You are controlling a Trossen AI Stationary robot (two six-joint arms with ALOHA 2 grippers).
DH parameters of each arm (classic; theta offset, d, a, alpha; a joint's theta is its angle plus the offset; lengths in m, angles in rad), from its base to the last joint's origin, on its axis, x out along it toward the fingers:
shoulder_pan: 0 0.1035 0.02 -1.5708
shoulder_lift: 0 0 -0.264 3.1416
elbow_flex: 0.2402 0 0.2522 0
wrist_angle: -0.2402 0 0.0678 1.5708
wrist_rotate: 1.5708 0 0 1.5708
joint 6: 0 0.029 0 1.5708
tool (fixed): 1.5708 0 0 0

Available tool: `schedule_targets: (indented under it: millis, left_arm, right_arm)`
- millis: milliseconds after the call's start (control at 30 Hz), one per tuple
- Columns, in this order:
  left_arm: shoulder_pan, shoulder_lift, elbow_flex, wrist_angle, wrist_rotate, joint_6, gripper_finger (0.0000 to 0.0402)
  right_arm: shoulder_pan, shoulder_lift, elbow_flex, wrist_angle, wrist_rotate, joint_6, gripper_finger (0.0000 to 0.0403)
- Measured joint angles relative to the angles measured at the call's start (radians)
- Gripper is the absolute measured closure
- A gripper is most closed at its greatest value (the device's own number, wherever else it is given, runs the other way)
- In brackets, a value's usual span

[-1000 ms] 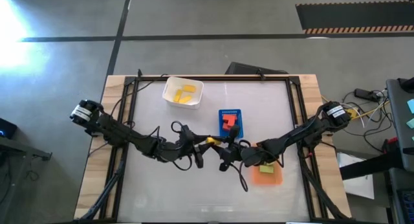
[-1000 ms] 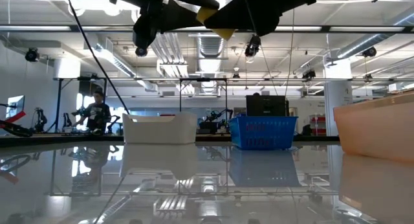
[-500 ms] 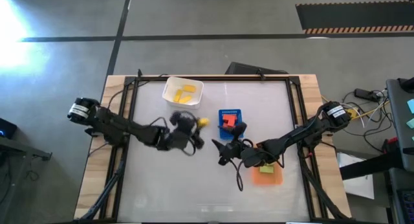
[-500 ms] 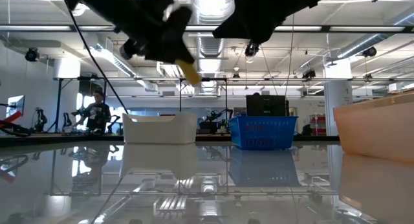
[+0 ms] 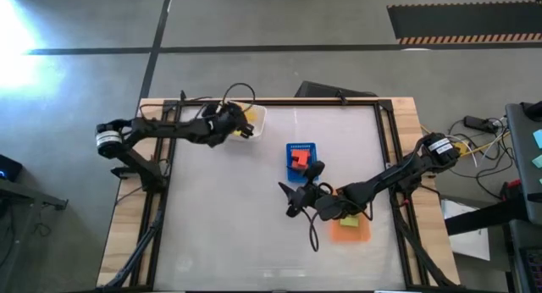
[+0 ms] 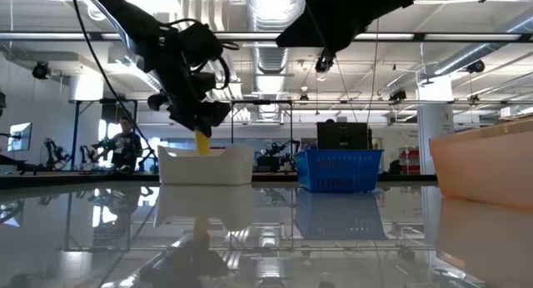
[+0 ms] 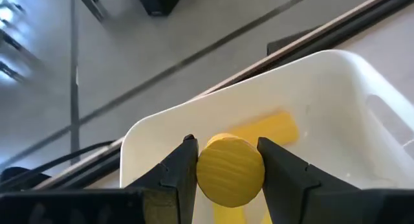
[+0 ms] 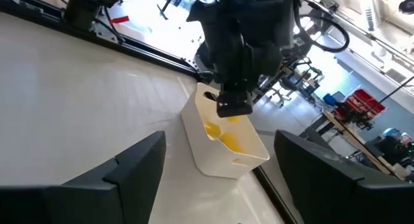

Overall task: Sort & place blocks by color
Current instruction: Put the yellow block into the white bin, then return to Home Position

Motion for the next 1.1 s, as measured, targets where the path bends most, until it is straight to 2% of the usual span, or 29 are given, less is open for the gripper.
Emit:
schedule_targets:
  millis: [100, 300, 533, 633, 833, 1000, 1100]
  left_arm:
    - [0.028, 0.002, 0.000, 0.000, 0.029, 0.000, 0.0284]
    - [0.035, 0.002, 0.000, 0.001, 0.029, -0.001, 0.0240]
    - [0.035, 0.000, 0.000, -0.004, 0.029, -0.003, 0.0232]
    - [0.005, -0.027, 0.000, -0.056, 0.026, -0.003, 0.0231]
    - [-0.165, -0.160, -0.009, -0.201, 0.018, -0.005, 0.0229]
    - [-0.382, -0.304, -0.091, -0.149, 0.018, 0.094, 0.0229]
    - [-0.505, -0.397, -0.179, -0.075, 0.030, 0.160, 0.0229]
  right_arm:
    - [0.003, 0.000, 0.000, 0.000, -0.001, 0.000, 0.0123]
    - [0.006, 0.000, 0.000, -0.001, -0.001, 0.000, 0.0122]
    - [0.012, 0.000, 0.000, -0.010, -0.001, 0.000, 0.0123]
    - [0.013, -0.001, 0.000, -0.058, -0.001, 0.014, 0.0126]
    - [0.003, -0.019, -0.013, -0.210, -0.044, 0.096, 0.0138]
    - [-0.035, -0.085, -0.075, -0.197, -0.241, 0.102, 0.0155]
    - [-0.071, -0.152, -0.129, -0.188, -0.321, 0.104, 0.0165]
